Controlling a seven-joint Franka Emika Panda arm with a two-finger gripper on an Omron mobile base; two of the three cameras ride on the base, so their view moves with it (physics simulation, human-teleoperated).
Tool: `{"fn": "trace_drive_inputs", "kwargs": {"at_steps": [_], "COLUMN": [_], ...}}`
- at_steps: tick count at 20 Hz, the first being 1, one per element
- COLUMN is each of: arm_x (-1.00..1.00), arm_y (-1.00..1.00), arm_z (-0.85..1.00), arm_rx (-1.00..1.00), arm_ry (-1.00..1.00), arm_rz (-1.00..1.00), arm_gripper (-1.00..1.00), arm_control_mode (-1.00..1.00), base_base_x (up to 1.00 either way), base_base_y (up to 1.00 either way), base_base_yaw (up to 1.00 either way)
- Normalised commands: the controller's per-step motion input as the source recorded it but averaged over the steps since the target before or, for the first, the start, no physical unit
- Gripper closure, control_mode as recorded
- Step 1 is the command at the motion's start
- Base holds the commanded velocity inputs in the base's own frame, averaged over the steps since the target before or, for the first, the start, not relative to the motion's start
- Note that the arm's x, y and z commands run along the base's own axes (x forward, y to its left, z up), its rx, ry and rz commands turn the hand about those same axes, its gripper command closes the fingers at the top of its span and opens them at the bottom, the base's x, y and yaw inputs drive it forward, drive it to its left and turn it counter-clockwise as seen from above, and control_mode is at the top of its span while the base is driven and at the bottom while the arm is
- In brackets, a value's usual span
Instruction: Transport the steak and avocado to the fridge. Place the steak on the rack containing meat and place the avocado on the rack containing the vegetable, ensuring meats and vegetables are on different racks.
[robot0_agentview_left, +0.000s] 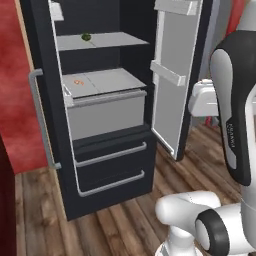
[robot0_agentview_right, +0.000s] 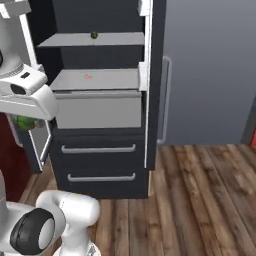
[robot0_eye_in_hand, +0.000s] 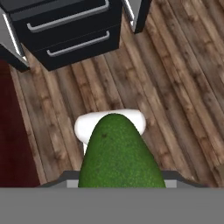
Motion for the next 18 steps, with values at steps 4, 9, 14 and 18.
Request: {"fn": "trace_drive_inputs", "kwargs": {"at_steps": [4, 9, 14, 18], "arm_x": [0.0, 0.0, 0.0, 0.0], "arm_y": [0.0, 0.0, 0.0, 0.0], "arm_z": [0.0, 0.0, 0.0, 0.0], "arm_rx": [0.0, 0.0, 0.0, 0.0], "arm_ry": [0.0, 0.0, 0.0, 0.0], "arm_rz": [0.0, 0.0, 0.0, 0.0], "arm_gripper": [1.0, 1.0, 1.0, 1.0], "arm_control_mode": [1.0, 1.0, 1.0, 1.0], "base_base_x": [1.0, 0.87, 0.59, 0.56], "base_base_y": [-0.19, -0.09, -0.08, -0.17], "base_base_yaw": [0.21, 0.2, 0.17, 0.18]}}
